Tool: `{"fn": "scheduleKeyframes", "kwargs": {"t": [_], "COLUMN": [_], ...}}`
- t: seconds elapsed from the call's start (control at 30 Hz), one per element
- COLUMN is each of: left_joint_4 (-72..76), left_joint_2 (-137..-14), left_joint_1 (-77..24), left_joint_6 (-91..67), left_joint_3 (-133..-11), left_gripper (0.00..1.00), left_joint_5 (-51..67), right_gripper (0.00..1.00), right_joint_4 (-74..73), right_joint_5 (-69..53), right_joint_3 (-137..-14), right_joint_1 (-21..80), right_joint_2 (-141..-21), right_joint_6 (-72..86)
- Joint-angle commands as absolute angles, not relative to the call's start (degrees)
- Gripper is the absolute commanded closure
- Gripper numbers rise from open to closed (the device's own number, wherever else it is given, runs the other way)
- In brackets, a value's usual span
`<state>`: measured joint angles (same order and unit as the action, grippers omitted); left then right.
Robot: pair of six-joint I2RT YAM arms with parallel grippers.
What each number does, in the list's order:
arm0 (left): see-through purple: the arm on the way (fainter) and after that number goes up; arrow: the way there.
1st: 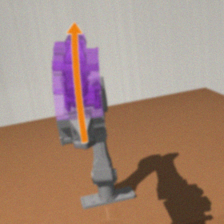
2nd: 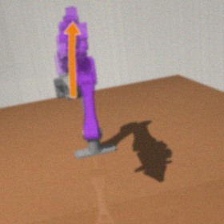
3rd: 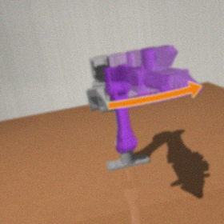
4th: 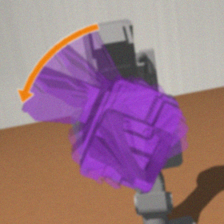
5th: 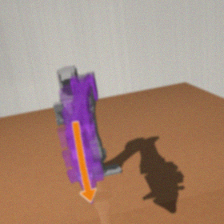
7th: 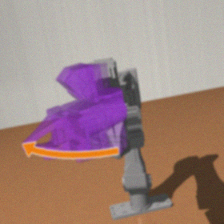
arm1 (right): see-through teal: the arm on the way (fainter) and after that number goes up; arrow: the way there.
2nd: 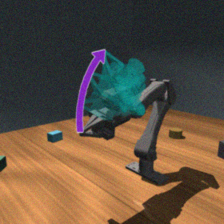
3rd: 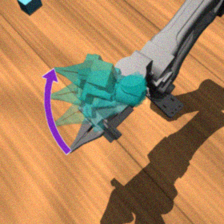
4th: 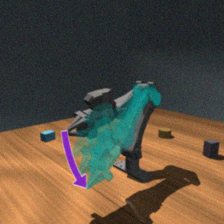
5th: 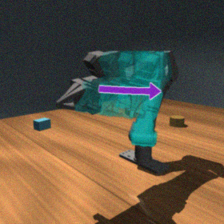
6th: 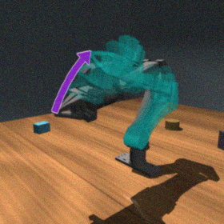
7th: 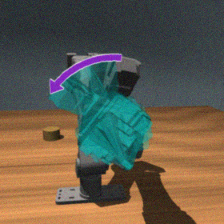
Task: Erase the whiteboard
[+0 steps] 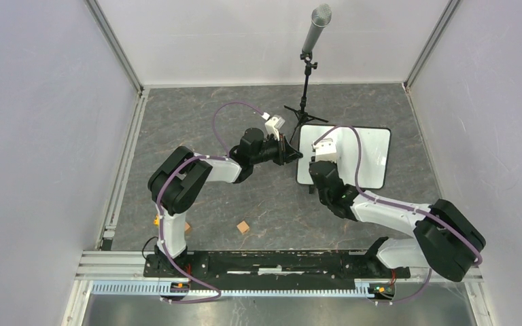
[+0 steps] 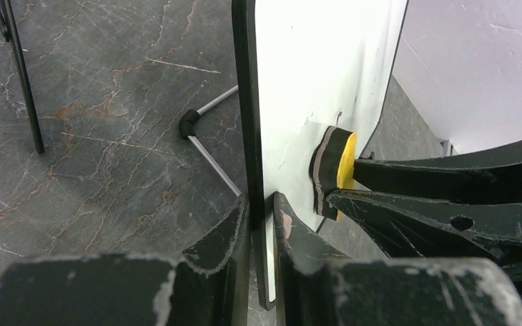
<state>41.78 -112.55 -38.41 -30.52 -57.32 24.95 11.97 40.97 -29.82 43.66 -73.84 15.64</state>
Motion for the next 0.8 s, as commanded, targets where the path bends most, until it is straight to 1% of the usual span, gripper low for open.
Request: {"fn": "scheduleKeyframes", "kwargs": {"t": [0.0,0.27,0.4,0.53,0.63,0.77], "left_joint_4": [38.91,38.56,38.32,37.14,36.73,36.72], "left_joint_2": [-111.29,-111.51,-111.30,-111.26,-111.15,-111.36], "left_joint_1": [-38.67,-38.67,-38.67,-38.67,-38.84,-38.98], "left_joint_6": [-26.55,-26.54,-26.28,-25.69,-25.22,-25.26], "left_joint_3": [-57.93,-58.27,-58.18,-58.63,-58.80,-58.97], "left_gripper": [0.98,0.98,0.98,0.98,0.98,0.98], "left_joint_5": [24.09,24.24,24.28,23.95,23.81,23.86], "right_gripper": [0.81,0.81,0.81,0.81,0.81,0.82], "right_joint_4": [13.87,12.99,11.63,12.65,12.24,11.03], "right_joint_5": [45.17,40.96,41.09,37.31,40.41,42.71], "right_joint_3": [-29.86,-20.53,-19.25,-19.86,-22.56,-29.45], "right_joint_1": [42.25,23.97,19.84,21.24,28.23,38.22], "right_joint_2": [-71.77,-62.53,-61.07,-61.62,-64.55,-71.71], "right_joint_6": [14.24,13.95,14.21,12.78,13.15,14.99]}}
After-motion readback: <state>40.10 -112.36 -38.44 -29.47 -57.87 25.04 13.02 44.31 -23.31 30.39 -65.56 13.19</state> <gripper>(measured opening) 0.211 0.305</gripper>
